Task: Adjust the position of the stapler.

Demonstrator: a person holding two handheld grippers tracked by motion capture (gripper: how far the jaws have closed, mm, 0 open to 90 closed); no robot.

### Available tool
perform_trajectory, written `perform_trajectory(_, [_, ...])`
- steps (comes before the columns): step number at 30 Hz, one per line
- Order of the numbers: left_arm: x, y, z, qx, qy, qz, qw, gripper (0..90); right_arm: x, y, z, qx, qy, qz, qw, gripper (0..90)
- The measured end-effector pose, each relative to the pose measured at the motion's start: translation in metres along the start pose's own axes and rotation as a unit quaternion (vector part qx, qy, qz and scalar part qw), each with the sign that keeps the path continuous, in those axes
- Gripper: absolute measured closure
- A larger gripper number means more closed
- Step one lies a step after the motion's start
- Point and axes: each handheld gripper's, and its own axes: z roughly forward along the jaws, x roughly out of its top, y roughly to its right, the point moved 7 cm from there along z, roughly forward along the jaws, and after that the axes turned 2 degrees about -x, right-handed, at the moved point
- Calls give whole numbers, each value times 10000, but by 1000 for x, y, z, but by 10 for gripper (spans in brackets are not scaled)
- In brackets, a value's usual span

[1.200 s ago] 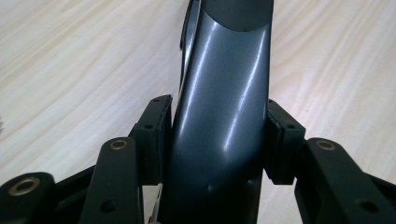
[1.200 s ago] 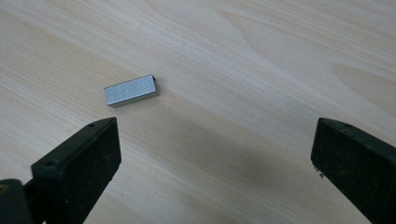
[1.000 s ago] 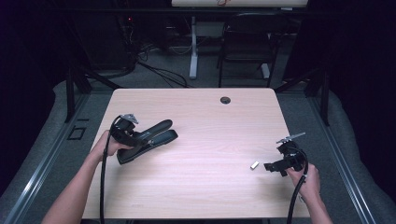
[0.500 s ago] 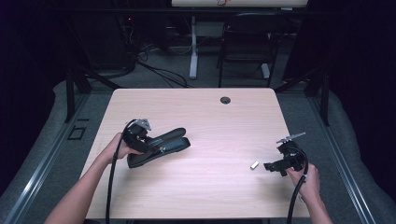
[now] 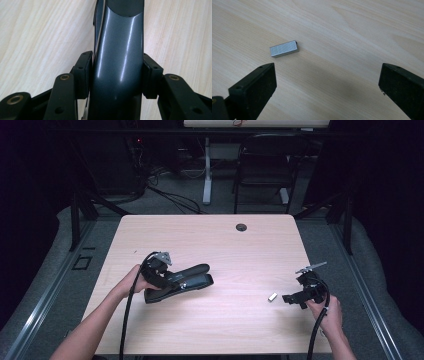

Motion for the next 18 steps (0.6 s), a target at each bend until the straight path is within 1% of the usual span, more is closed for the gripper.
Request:
perform_trajectory(4, [4,6,4,-54,-41,135,9999,517,0,-2,1,40,-14,14,10000,12])
perform_trajectory(8, [9,11,8,-138,-55,266,9995,519,0,-2,1,21,-40,36,10000,12])
perform_trajectory(11, [13,16,11,-209,-62,351,9991,520,0,-1,2,8,-55,-6,10000,12])
perform_trajectory(14, [17,21,15,-310,-83,497,9982,520,0,-2,3,14,-37,-5,10000,12])
perform_trajectory(15, [19,23,17,-337,-91,559,9978,520,0,-3,4,24,19,48,10000,12])
perform_trajectory(18, [24,29,21,-451,-138,754,9960,520,-1,-2,3,39,-78,25,10000,12])
